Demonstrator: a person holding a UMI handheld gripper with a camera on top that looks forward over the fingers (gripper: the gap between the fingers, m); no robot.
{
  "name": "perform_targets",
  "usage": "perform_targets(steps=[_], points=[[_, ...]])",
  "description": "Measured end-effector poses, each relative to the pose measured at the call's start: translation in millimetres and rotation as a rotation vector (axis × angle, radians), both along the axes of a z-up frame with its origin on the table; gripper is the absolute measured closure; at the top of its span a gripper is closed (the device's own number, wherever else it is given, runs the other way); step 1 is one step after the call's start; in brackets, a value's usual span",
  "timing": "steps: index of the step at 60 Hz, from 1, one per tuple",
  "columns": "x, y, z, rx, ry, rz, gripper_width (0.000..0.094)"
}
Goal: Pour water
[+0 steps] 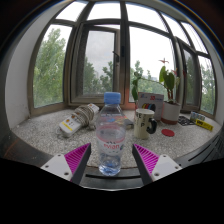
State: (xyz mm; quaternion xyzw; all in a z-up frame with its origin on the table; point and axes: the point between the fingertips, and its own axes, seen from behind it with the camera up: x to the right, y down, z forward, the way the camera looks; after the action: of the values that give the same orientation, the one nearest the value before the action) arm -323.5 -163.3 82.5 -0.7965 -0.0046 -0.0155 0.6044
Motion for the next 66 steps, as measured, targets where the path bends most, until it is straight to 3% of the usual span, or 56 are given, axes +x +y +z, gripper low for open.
perform_targets(steps=[6,14,28,39,48,58,66], points=[[-6,32,-3,0.018,0.000,-0.001,0.0144],[-7,53,-4,0.057,-0.042,-0.006,0.0420],[-10,56,0,0.078,0.033,0.042,0.0652],[-22,52,35,0.120,0.112,0.125,0.0652],[-46,59,117,0.224,0.346,0.256,0.0651],[-52,78,225,0.333,0.843,0.416,0.0653],[-32,102,277,0.318,1.372,0.518,0.0651]])
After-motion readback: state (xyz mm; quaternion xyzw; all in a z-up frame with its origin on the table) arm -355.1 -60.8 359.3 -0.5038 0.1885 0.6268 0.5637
